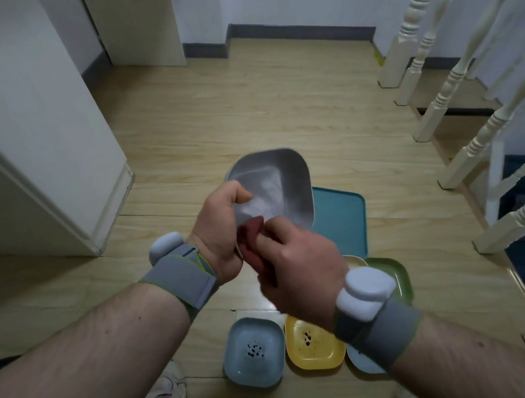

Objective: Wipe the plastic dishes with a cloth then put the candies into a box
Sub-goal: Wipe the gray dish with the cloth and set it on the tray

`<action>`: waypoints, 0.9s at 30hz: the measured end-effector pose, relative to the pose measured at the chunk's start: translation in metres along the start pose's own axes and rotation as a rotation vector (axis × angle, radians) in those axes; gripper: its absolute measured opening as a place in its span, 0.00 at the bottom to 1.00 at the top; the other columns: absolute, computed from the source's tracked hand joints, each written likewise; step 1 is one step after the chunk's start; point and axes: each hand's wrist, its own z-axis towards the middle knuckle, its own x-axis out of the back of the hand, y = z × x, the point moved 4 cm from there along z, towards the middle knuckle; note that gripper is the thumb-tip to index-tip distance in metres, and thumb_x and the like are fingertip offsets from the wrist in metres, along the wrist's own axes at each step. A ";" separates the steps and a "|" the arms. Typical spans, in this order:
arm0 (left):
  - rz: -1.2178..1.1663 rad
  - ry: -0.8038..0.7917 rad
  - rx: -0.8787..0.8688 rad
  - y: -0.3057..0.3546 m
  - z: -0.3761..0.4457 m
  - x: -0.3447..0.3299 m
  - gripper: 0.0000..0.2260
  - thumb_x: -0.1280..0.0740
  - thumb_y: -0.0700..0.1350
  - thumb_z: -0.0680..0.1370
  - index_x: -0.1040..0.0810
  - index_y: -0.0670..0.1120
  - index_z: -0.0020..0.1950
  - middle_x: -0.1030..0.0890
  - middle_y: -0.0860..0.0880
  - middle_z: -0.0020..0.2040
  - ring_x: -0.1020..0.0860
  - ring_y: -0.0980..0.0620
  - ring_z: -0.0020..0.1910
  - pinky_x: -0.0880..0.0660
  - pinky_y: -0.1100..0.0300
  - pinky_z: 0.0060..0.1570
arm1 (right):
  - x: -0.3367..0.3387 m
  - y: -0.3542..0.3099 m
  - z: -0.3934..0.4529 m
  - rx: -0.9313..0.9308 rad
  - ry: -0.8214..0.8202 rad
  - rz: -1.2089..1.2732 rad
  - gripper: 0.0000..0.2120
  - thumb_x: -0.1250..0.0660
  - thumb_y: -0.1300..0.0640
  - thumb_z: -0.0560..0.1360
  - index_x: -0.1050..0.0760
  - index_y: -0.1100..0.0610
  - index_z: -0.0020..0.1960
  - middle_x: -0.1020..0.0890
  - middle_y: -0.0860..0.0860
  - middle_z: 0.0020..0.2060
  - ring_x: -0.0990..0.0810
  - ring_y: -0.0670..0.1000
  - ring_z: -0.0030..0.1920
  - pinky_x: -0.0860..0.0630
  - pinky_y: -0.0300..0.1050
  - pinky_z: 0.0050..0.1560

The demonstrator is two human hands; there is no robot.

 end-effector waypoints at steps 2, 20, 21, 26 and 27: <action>0.038 -0.026 0.026 0.003 0.001 0.003 0.26 0.34 0.48 0.59 0.26 0.44 0.57 0.29 0.42 0.54 0.30 0.40 0.51 0.34 0.44 0.53 | -0.005 0.024 0.001 -0.022 -0.027 -0.097 0.14 0.33 0.51 0.67 0.21 0.57 0.50 0.22 0.54 0.43 0.23 0.56 0.35 0.25 0.46 0.30; -0.013 0.025 -0.066 0.004 -0.011 -0.002 0.22 0.37 0.45 0.64 0.22 0.37 0.55 0.24 0.37 0.49 0.25 0.39 0.46 0.27 0.49 0.48 | 0.008 0.029 0.017 -0.024 -0.101 -0.066 0.09 0.28 0.55 0.63 0.20 0.54 0.43 0.21 0.50 0.45 0.22 0.55 0.37 0.25 0.46 0.31; -0.004 0.019 -0.069 0.003 -0.011 -0.002 0.21 0.38 0.45 0.65 0.21 0.39 0.54 0.22 0.38 0.50 0.24 0.40 0.47 0.26 0.46 0.52 | 0.008 0.040 0.019 -0.068 -0.107 -0.125 0.08 0.28 0.55 0.63 0.20 0.54 0.42 0.21 0.51 0.45 0.22 0.56 0.37 0.25 0.46 0.31; -0.061 0.031 -0.061 0.006 -0.012 -0.008 0.17 0.41 0.48 0.77 0.20 0.40 0.56 0.19 0.39 0.53 0.22 0.40 0.52 0.27 0.46 0.59 | 0.017 0.020 0.017 -0.062 -0.080 -0.129 0.09 0.29 0.54 0.63 0.19 0.55 0.43 0.21 0.51 0.45 0.23 0.55 0.36 0.27 0.44 0.32; -0.078 0.041 -0.047 0.005 -0.011 -0.007 0.19 0.42 0.50 0.78 0.21 0.39 0.59 0.19 0.38 0.55 0.21 0.39 0.53 0.27 0.46 0.60 | 0.017 0.008 0.012 -0.024 -0.088 -0.086 0.11 0.31 0.53 0.62 0.19 0.55 0.44 0.22 0.52 0.44 0.23 0.55 0.35 0.29 0.43 0.31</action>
